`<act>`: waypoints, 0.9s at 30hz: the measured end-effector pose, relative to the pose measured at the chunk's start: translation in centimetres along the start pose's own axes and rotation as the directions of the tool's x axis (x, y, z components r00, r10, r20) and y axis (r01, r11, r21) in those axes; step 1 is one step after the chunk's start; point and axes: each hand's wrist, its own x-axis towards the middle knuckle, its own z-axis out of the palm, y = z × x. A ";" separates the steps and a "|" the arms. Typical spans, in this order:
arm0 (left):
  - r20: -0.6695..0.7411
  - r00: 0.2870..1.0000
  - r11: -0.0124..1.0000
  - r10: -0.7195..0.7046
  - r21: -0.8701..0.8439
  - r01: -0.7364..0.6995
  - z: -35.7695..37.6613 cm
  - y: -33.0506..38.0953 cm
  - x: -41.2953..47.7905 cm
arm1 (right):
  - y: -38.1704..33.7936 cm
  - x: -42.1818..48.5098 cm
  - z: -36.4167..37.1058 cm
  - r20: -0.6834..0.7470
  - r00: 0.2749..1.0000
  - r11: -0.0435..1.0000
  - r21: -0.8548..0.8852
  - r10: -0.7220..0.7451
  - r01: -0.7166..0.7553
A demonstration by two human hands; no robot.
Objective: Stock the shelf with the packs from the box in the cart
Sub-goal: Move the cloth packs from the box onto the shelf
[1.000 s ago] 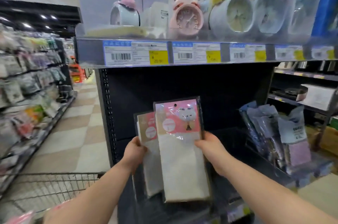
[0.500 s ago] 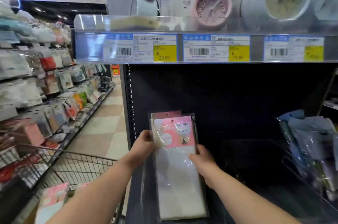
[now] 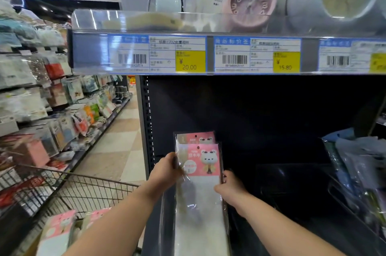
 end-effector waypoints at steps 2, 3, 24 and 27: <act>0.005 1.000 0.995 -0.001 0.097 0.001 0.4 -0.2 0.1 | 0.0 0.0 -0.4 0.010 1.000 0.999 -0.033 -0.015 0.016; 0.005 1.000 0.990 -0.004 0.139 0.003 0.5 -0.2 0.0 | -0.2 -0.2 -0.6 0.021 0.999 0.998 -0.048 -0.028 0.029; -0.060 0.998 0.604 -0.003 0.795 0.050 -6.9 1.2 -9.8 | -9.3 -4.7 0.1 0.358 0.751 0.328 -0.736 -0.555 0.593; -0.139 0.990 0.601 -0.035 0.788 0.132 -8.4 -0.6 -12.4 | -10.0 -5.8 2.3 0.431 0.719 0.293 -0.705 -0.546 0.646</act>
